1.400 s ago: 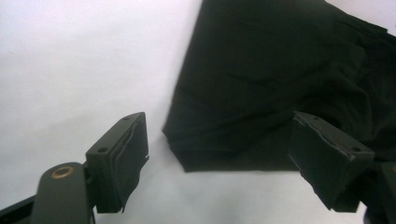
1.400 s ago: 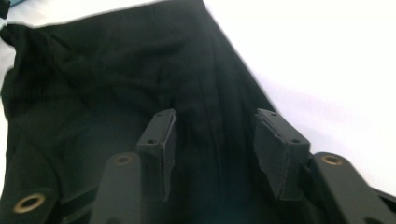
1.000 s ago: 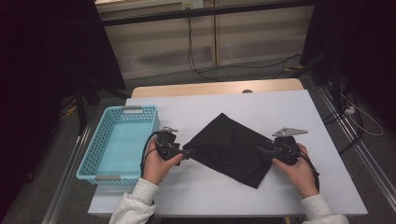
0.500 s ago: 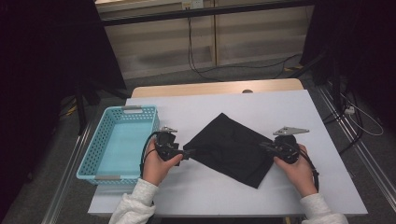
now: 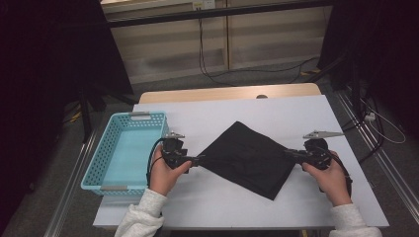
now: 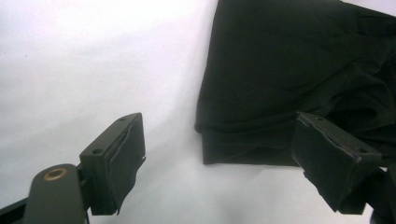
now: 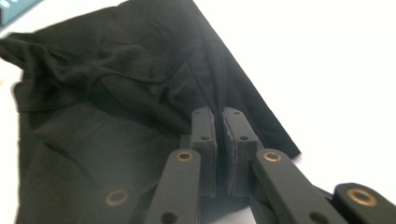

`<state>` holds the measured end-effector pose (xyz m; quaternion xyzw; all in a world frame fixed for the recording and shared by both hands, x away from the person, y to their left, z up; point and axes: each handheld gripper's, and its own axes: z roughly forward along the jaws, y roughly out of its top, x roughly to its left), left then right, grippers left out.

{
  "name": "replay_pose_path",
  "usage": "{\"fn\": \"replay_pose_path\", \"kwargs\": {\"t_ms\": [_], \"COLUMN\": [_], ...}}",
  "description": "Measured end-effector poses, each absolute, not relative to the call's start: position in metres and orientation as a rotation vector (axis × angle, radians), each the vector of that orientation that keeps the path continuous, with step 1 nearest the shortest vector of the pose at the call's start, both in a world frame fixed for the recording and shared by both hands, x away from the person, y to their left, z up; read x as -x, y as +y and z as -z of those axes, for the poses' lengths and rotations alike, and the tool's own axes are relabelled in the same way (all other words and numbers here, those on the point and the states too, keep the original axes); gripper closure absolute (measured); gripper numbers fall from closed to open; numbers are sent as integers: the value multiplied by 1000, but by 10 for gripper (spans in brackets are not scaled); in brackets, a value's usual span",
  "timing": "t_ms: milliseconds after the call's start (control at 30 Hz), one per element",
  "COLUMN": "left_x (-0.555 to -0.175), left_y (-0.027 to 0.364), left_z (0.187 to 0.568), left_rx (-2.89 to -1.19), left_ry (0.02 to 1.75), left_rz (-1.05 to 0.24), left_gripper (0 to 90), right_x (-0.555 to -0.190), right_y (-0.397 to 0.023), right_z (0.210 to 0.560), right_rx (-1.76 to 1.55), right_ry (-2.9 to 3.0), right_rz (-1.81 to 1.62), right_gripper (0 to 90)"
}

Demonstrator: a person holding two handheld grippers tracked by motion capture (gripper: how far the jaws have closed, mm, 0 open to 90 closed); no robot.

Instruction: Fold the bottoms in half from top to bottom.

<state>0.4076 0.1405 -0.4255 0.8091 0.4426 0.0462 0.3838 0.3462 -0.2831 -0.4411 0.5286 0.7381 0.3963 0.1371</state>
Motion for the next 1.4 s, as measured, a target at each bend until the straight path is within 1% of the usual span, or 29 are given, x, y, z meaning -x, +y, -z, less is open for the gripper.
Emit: {"fn": "replay_pose_path", "kwargs": {"t_ms": [100,233,333,433,500,567,633,700,833,967,1000,1067,1100,1133,1167,1200,1233,1300,1333,1400], "left_x": [-407,-408,-409,-410,-412,-413,-416,-418,-422,-421,-421,-419,-418,-418,-417,-417,-417,-416,-416,-417], "left_y": [139,138,139,140,139,137,134,132,126,123,123,121,119,119,118,117,117,117,117,117], "left_z": [425,426,428,429,430,432,434,437,449,457,456,456,456,456,456,456,456,456,456,456], "left_rx": [-2065,-2056,-2060,-2046,-2026,-2006,-2004,-2014,-2049,-2071,-2078,-2085,-2089,-2094,-2093,-2097,-2106,-2105,-2108,-2104], "left_ry": [1122,1120,1121,1112,1106,1109,1105,1109,1114,1116,1111,1107,1104,1097,1096,1094,1088,1088,1086,1091], "left_rz": [-115,-131,-133,-152,-179,-190,-199,-212,-186,-163,-151,-143,-140,-126,-127,-136,-132,-127,-126,-123], "left_gripper": [182,183,193,245,332,350,389,379,355,382,440,467,479,510,535,541,545,558,561,565], "right_x": [-347,-345,-346,-346,-347,-347,-347,-346,-346,-345,-344,-345,-345,-345,-345,-346,-346,-346,-346,-346], "right_y": [-285,-286,-286,-285,-283,-282,-282,-282,-282,-284,-284,-284,-283,-283,-283,-284,-285,-287,-288,-287], "right_z": [444,439,444,451,454,454,454,454,454,451,449,449,450,450,450,450,450,451,452,456], "right_rx": [-1541,-1519,-1527,-1528,-1515,-1505,-1505,-1504,-1500,-1491,-1495,-1484,-1482,-1481,-1481,-1490,-1499,-1521,-1528,-1566], "right_ry": [2148,2165,2175,2189,2197,2200,2200,2201,2193,2170,2161,2168,2166,2156,2149,2142,2126,2118,2136,2159], "right_rz": [-1134,-1120,-1076,-1030,-1008,-1000,-998,-999,-1000,-1017,-1018,-999,-986,-971,-960,-959,-952,-941,-936,-967], "right_gripper": [838,838,836,834,833,832,832,832,832,831,826,792,740,687,659,628,615,591,630,667]}}
